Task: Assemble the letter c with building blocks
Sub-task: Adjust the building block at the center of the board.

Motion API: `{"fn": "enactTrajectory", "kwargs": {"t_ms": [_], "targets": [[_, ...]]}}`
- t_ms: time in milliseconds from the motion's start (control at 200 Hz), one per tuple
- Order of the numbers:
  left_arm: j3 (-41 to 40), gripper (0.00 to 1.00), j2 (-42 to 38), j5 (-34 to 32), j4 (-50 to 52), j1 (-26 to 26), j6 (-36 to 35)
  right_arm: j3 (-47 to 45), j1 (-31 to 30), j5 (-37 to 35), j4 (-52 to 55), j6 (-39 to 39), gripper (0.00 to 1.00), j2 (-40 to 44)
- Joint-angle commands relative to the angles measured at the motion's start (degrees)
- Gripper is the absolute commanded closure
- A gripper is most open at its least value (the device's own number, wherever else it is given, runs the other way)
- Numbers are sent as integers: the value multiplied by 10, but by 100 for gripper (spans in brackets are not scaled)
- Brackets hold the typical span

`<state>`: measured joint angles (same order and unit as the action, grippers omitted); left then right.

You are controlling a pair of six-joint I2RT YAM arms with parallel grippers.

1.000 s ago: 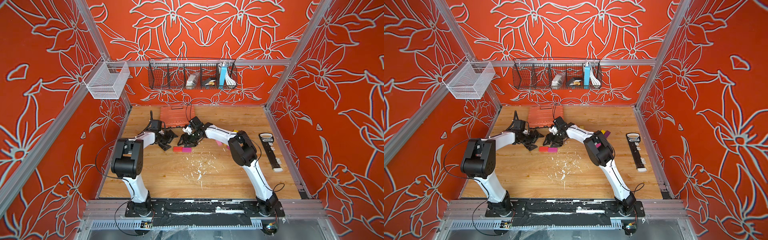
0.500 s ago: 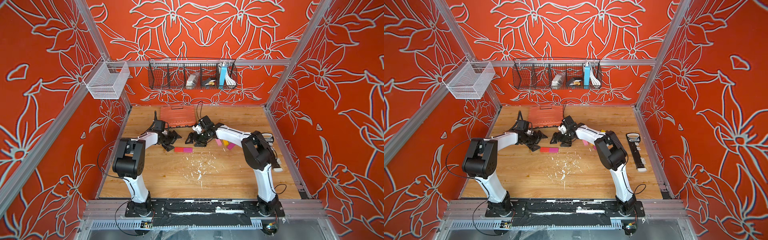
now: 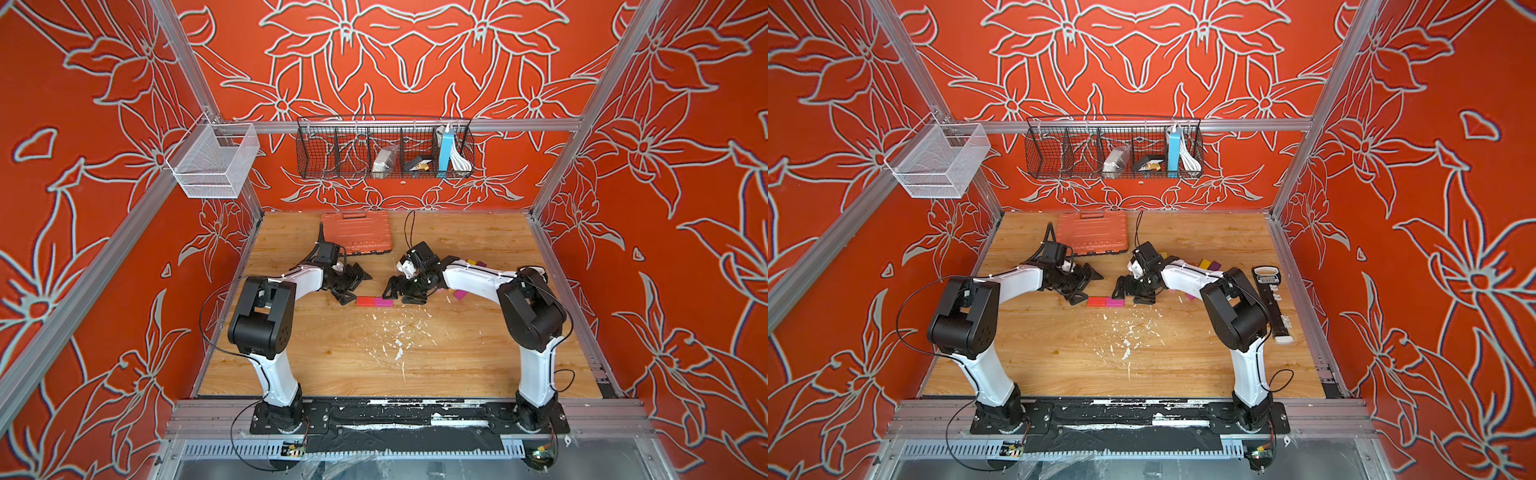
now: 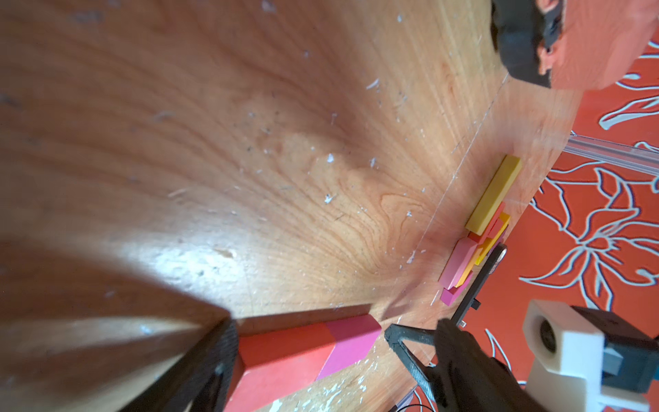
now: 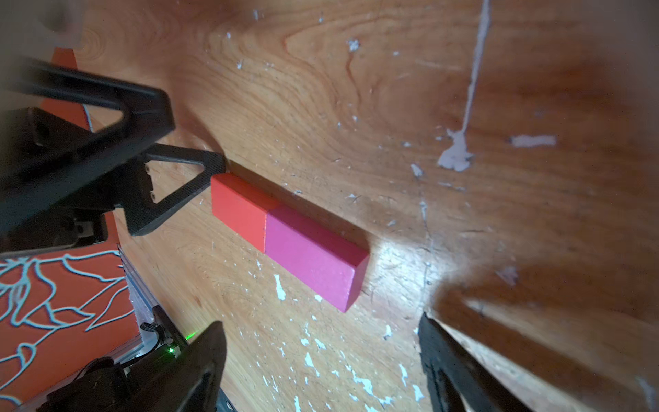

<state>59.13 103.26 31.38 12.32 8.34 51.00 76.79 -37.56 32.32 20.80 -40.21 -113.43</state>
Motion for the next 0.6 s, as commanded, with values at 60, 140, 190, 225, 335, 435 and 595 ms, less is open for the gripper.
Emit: {"fn": "enactTrajectory", "kwargs": {"t_ms": [60, 140, 190, 225, 335, 435, 595], "targets": [[-12, 12, 4, -3, -5, 9, 9, -6, -1, -13, -7, 2, 13, 18], [-12, 12, 5, -4, -5, 9, 11, -6, -1, -15, -6, 2, 13, 21], [-12, 12, 5, -4, -5, 9, 11, -7, -1, -17, -5, 2, 13, 23], [-11, 12, 5, -5, -5, 10, 11, -7, -1, -18, -4, 2, 13, 25], [-10, 12, 7, -5, -5, 9, 11, -9, 0, -30, 5, 5, 13, 35], [-7, 12, 7, -4, -3, 9, 7, -13, 6, -54, 20, 7, 12, 54], [4, 10, -6, -13, 28, -1, -23, -24, 39, -122, 62, 26, 11, 111]]}}
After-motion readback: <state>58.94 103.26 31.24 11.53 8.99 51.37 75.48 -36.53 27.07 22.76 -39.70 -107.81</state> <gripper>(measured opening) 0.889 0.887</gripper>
